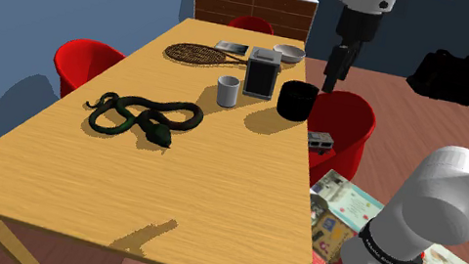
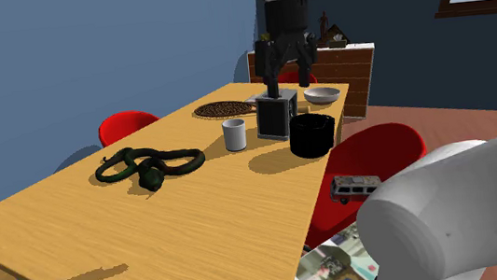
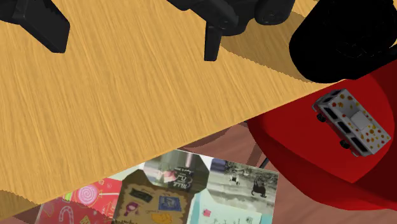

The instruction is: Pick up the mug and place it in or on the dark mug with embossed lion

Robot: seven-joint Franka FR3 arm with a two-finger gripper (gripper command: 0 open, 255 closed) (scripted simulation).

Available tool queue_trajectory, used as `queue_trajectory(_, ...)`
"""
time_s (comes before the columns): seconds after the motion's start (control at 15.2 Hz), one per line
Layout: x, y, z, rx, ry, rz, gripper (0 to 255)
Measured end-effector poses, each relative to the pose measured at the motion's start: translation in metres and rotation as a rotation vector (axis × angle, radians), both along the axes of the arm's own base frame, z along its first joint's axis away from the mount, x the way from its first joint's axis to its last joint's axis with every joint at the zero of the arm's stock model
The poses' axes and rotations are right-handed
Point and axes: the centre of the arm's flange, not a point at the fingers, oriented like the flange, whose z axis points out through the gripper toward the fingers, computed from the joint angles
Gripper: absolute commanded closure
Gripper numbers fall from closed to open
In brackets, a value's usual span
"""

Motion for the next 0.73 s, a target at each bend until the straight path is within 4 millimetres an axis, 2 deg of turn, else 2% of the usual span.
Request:
queue_trajectory(0.07,0.0,0.0,0.0,0.0,0.0,0.0,0)
queue_trajectory(0.2,0.014,0.001,-0.006,-0.002,0.0,-0.004,0)
queue_trajectory(0.73,0.105,-0.002,-0.045,-0.015,-0.002,-0.031,0)
